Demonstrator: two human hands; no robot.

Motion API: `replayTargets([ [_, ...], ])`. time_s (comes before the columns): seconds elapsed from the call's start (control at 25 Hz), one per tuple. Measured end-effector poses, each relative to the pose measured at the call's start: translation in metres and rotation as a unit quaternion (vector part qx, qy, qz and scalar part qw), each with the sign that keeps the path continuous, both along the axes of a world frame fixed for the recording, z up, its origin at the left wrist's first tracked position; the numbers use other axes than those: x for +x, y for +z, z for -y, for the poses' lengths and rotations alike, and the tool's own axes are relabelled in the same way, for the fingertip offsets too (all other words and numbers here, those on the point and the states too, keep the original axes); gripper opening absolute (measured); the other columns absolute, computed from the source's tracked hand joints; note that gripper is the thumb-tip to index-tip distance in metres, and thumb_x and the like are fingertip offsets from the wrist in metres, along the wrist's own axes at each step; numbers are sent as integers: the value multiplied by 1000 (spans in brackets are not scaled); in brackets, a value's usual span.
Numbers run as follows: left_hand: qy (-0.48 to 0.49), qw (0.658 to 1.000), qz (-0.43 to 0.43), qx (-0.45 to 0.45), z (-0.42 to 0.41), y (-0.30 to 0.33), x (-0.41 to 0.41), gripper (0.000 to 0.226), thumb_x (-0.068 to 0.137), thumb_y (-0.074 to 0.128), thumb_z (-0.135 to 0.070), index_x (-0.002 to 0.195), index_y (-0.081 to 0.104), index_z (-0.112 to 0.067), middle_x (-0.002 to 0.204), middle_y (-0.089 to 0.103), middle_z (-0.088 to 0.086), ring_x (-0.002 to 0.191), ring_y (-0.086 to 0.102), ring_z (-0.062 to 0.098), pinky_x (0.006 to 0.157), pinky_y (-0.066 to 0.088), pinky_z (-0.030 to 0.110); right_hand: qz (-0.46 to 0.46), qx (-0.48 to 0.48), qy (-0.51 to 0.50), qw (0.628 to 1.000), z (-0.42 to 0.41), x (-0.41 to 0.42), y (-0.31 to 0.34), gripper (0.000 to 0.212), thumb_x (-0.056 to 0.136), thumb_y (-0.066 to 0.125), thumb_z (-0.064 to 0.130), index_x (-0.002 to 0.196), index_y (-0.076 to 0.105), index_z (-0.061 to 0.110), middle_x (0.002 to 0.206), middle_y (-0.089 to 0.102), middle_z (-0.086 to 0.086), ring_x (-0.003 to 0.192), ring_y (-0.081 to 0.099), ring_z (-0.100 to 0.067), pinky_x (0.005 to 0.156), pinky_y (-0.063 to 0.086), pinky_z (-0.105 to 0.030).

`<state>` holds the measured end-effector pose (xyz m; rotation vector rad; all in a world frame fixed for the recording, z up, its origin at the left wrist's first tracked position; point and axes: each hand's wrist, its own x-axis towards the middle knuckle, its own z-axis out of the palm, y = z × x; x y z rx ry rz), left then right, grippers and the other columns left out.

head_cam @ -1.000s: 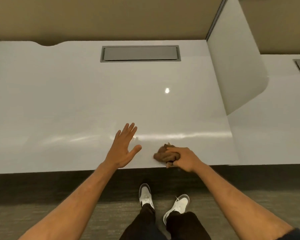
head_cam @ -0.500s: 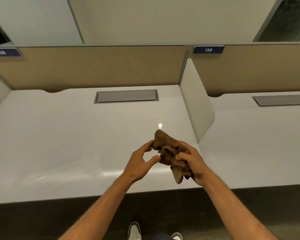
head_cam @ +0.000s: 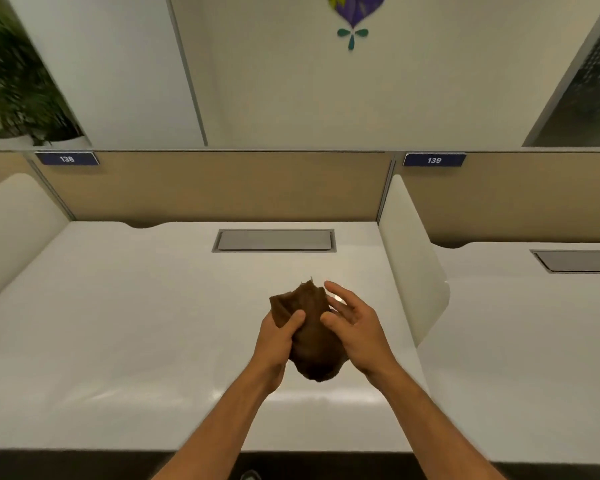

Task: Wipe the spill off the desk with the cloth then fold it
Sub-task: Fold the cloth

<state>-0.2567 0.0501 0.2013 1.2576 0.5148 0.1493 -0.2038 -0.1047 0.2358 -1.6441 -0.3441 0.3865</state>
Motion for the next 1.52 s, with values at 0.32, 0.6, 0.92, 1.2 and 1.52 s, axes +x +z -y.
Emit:
replayTargets([
  [0.32,-101,993,34,41,-91,32,64,26,96,70,-28,121,67,-26,108,79,-7,106,74,20,78,62,30,-108,-28,-18,994,-59,69,-7,29,105,47,45,125,65,38,124,69,11,119,63,-16,98,56,-39],
  [0.6,-121,990,54,40,-140,40,96,35,90,78,-27,124,69,-28,119,78,0,107,76,21,85,63,37,-82,4,5,997,-100,81,5,25,92,69,35,112,71,20,103,78,-2,94,75,-23,74,60,-32],
  [0.92,-81,996,4,36,-133,38,102,43,107,49,-44,149,49,-33,134,70,-5,125,66,23,101,57,48,-16,45,-47,998,-96,108,53,6,97,67,21,102,70,23,95,75,5,92,72,-17,71,61,-29],
  [1.2,-78,983,31,161,-116,44,100,35,104,63,-21,133,61,-40,128,70,-12,121,64,9,83,55,15,107,-23,49,993,-85,125,84,20,95,68,13,95,73,32,97,71,11,96,68,-9,76,56,-19],
  [1.52,-84,963,73,244,-83,63,97,35,93,65,-54,127,56,-57,155,51,-17,143,48,9,113,44,30,297,-51,-22,953,-71,128,99,26,90,72,4,103,78,25,98,70,18,102,61,-6,89,50,-18],
])
